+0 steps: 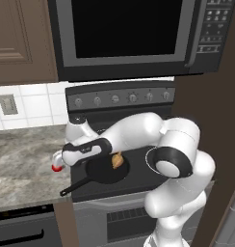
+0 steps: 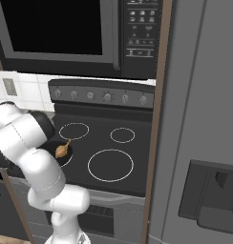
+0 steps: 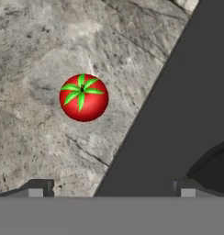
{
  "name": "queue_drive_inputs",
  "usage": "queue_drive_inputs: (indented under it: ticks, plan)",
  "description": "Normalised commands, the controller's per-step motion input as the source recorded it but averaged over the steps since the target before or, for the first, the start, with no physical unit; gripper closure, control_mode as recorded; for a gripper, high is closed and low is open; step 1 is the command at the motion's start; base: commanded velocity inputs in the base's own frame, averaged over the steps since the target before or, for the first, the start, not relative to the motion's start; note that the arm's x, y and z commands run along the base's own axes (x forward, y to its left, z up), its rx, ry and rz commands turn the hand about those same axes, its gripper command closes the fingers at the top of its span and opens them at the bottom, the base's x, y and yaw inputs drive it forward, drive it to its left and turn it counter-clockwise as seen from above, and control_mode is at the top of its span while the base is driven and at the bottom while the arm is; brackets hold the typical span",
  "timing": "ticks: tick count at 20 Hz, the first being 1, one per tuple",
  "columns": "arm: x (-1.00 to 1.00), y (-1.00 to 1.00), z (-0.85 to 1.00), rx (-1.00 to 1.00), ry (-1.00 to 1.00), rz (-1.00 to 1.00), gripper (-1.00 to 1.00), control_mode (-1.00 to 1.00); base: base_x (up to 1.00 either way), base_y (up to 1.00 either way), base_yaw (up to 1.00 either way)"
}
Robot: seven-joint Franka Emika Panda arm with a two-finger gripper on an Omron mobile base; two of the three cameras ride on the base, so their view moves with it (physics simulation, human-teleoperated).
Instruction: Place the pan on the front left burner on the stove. Then place the tomato and the onion in the pan and turn on the front left burner.
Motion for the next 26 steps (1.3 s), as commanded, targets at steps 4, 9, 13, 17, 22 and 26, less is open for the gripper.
queue_drive_inputs:
  ticks: [4,9,13,17,22,26]
  plan:
    - [0.0,0.12,-0.13,0.01,0.0,0.04,-1.0,-1.0,0.0,0.0,0.0]
    - [0.0,0.22,-0.04,0.02,0.0,0.01,-1.0,-1.0,0.0,0.0,0.0]
    - [0.0,0.16,-0.02,0.01,0.0,0.0,-1.0,-1.0,0.0,0.0,0.0]
    - [0.01,0.07,-0.04,0.0,0.0,0.0,-1.0,-1.0,0.0,0.0,0.0]
    - [0.04,0.07,-0.09,0.0,0.0,0.0,-1.0,-1.0,0.0,0.0,0.0]
    - [0.12,0.09,-0.1,0.0,0.0,0.0,-1.0,-1.0,0.0,0.0,0.0]
